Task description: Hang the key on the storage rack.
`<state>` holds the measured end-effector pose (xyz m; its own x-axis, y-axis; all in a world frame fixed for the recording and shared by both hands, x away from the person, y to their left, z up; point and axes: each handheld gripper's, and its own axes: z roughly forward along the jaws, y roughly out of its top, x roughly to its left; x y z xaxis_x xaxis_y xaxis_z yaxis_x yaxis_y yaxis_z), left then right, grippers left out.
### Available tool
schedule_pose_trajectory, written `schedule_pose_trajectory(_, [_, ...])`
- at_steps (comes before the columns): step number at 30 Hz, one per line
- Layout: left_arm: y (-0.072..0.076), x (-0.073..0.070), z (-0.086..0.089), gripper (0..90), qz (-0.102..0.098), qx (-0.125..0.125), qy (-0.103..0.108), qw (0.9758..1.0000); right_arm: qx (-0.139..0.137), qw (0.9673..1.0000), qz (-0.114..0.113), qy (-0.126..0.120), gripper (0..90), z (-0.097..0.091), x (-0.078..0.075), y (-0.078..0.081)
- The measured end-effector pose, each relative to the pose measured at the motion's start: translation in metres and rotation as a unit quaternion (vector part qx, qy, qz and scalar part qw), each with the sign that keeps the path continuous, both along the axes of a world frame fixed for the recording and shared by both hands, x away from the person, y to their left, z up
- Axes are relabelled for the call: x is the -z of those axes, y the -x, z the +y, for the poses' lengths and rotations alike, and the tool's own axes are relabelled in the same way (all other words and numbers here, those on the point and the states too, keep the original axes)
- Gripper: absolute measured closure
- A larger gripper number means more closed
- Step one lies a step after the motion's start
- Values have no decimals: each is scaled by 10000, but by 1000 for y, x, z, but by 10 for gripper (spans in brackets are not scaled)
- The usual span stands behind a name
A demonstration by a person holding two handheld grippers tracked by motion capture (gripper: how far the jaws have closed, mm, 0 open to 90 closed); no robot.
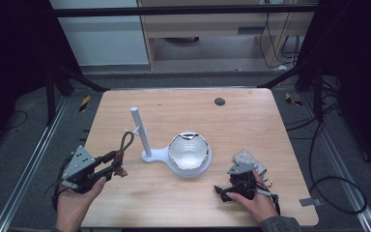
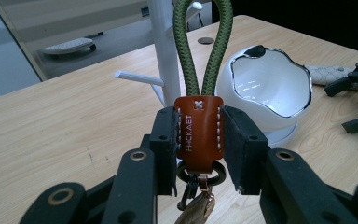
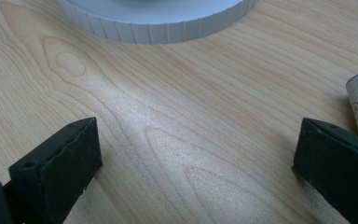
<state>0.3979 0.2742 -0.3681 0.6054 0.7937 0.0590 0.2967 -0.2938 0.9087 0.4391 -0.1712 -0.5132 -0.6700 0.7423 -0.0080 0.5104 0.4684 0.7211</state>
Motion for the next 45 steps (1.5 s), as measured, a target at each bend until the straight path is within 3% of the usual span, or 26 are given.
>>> schedule_pose_trajectory(9, [-11, 3, -8, 658, 47, -13, -26, 10000, 1, 10000, -5, -6, 8, 0, 0, 0])
schedule_pose_trajectory(27, [-44, 23, -25, 661, 407, -185, -152, 9989, 3, 10000, 12, -4, 8, 0, 0, 0])
schedule_pose_trajectory(28, [-45, 24, -25, 697, 403, -183, -156, 9989, -2, 10000, 1, 4, 8, 0, 0, 0])
schedule_pose_trajectory(34, [-48, 26, -27, 708, 474, -169, -109, 9987, 5, 10000, -9, -2, 8, 0, 0, 0])
schedule_pose_trajectory(42, [-48, 30, -26, 686, 518, -211, -109, 9984, 13, 10000, 3, -9, 8, 0, 0, 1])
schedule_pose_trajectory(45, [-48, 37, -21, 661, 587, -304, -119, 9977, 13, 10000, 3, -10, 8, 0, 0, 1])
